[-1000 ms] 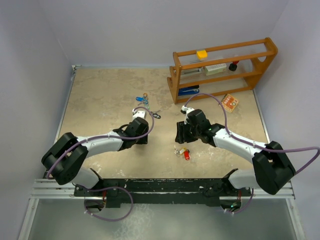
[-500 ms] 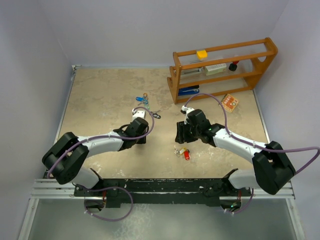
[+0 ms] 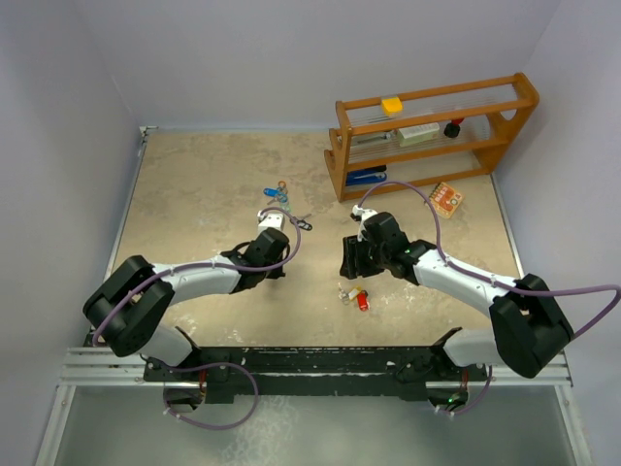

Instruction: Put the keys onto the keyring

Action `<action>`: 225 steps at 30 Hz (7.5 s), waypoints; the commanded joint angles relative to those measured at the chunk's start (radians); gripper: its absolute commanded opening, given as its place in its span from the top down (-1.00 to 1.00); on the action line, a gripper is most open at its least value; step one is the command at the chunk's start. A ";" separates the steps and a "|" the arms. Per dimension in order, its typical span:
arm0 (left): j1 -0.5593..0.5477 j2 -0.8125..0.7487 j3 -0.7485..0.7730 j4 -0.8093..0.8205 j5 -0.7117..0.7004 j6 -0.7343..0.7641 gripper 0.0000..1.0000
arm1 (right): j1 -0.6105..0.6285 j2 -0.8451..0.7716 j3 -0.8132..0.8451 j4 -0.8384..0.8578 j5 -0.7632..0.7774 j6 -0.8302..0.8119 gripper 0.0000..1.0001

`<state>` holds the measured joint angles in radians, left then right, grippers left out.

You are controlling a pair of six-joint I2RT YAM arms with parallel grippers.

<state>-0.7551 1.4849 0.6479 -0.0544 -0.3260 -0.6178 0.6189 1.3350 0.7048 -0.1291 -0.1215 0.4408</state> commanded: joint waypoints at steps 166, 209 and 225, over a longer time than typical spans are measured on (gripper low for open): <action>-0.081 0.046 0.225 0.385 -0.027 -0.109 1.00 | -0.044 -0.012 0.052 0.607 0.241 0.174 1.00; -0.099 0.126 0.282 0.415 -0.064 -0.128 1.00 | -0.044 -0.058 0.035 0.614 0.212 0.197 1.00; -0.099 0.129 0.289 0.429 -0.079 -0.129 1.00 | -0.044 -0.060 0.019 0.614 0.200 0.202 1.00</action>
<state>-0.8478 1.6066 0.8936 0.3206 -0.3870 -0.7410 0.5751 1.3018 0.7086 0.4400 0.0864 0.6304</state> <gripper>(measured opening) 0.022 0.008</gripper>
